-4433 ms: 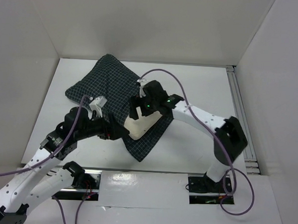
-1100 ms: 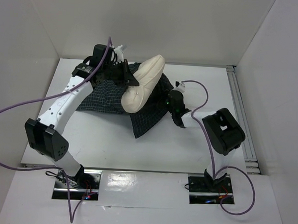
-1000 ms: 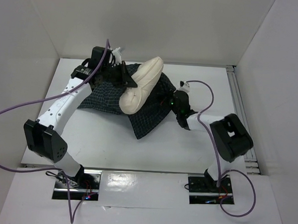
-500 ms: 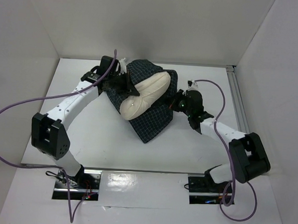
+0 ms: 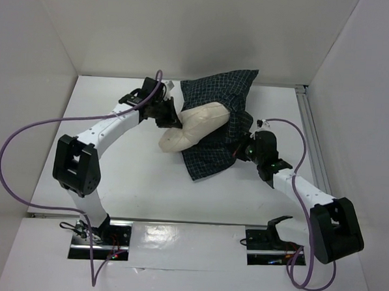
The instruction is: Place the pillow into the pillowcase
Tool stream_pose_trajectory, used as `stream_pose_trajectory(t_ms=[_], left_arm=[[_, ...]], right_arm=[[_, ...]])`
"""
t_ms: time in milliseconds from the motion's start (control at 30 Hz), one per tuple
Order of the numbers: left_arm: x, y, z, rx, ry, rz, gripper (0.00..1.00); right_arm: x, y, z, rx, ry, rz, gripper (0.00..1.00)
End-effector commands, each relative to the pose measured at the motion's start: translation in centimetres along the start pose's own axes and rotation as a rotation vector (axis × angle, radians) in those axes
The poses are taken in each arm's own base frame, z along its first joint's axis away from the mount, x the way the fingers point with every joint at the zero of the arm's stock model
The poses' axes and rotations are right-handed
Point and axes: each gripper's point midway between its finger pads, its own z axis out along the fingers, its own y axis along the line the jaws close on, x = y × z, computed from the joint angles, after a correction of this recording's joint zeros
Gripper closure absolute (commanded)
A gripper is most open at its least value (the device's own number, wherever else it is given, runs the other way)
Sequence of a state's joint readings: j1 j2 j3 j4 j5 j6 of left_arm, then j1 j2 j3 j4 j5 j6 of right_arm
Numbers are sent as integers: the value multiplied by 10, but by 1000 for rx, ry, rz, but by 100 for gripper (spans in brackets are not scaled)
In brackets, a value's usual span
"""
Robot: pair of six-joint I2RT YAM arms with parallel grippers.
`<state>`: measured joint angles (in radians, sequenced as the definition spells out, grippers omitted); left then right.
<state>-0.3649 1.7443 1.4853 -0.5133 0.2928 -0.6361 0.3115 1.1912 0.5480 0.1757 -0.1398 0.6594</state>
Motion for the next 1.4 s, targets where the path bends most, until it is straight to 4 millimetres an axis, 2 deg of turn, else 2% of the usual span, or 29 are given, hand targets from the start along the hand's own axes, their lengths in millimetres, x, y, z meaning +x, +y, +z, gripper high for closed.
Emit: stream_pose_trajectory(t_ms=[0,100,167,200,233,300,333,400,433,467,500,533,567,600,633,700,767,800,833,867,900,933,967,1000,1033,1200,1233,1300,1367], left_arm=[[-37,14,-5,-119,-140,-2,100],[-30,-2,-17,-129,-154,21,100],[-25,-16,-29,-136,-177,41,100],[-15,-14,-31,-150,-160,34,100],[-7,-22,-33,-134,-154,52,100],[1,-34,-49,-120,-175,53,100],[16,-44,-52,-115,-153,82,100],[24,-53,-64,-142,-177,92,100],[29,-60,-74,-135,-186,94,100],[41,-70,-78,-127,-176,118,100],[48,-77,-83,-118,-176,113,100],[49,-89,-90,-95,-188,120,100],[59,-104,-95,-62,-185,143,100],[64,-109,-97,-61,-182,148,100],[66,-120,-103,-38,-183,147,100],[81,-142,-99,-2,-155,188,100],[82,-163,-101,39,-158,207,100],[84,-169,-98,36,-164,220,100],[85,-169,-87,19,-150,235,100],[82,-169,-85,5,-156,248,100],[81,-166,-80,-13,-157,250,100],[73,-157,-75,-42,-170,243,100],[76,-142,-63,-73,-136,235,100],[72,-139,-57,-63,-138,235,100],[66,-128,-51,-65,-127,210,100],[66,-82,-29,-86,-66,191,100],[60,-71,-27,-97,-67,169,100],[58,-66,-18,-65,-52,170,100],[58,-47,0,-93,-16,160,100]], right_arm=[[3,-6,-8,2,13,-21,100],[-11,16,-9,-78,-21,-35,100],[-22,39,-5,-137,-28,-52,100],[-27,52,-3,-171,-34,-63,100],[-29,76,2,-227,-20,-93,100],[-30,110,6,-313,-4,-134,100],[-30,139,11,-373,14,-156,100],[-30,172,12,-451,17,-191,100],[-35,196,7,-522,16,-208,100],[-24,209,10,-560,45,-220,100],[-26,222,8,-609,36,-232,100],[-23,232,4,-667,61,-246,100],[-27,242,2,-706,65,-248,100],[-24,244,3,-716,84,-242,100],[-20,243,5,-721,103,-243,100],[-16,243,-1,-730,125,-256,100],[-6,224,0,-689,151,-272,100],[-12,216,-4,-662,137,-264,100],[-9,205,-4,-634,152,-263,100],[-11,195,-3,-602,136,-255,100],[-2,177,0,-553,157,-239,100],[2,165,2,-518,169,-240,100],[3,153,5,-495,171,-242,100],[14,135,8,-450,199,-226,100],[17,122,13,-419,209,-212,100],[39,61,28,-259,248,-187,100],[35,52,29,-226,236,-179,100],[33,36,34,-162,218,-157,100],[31,23,41,-111,195,-133,100]])
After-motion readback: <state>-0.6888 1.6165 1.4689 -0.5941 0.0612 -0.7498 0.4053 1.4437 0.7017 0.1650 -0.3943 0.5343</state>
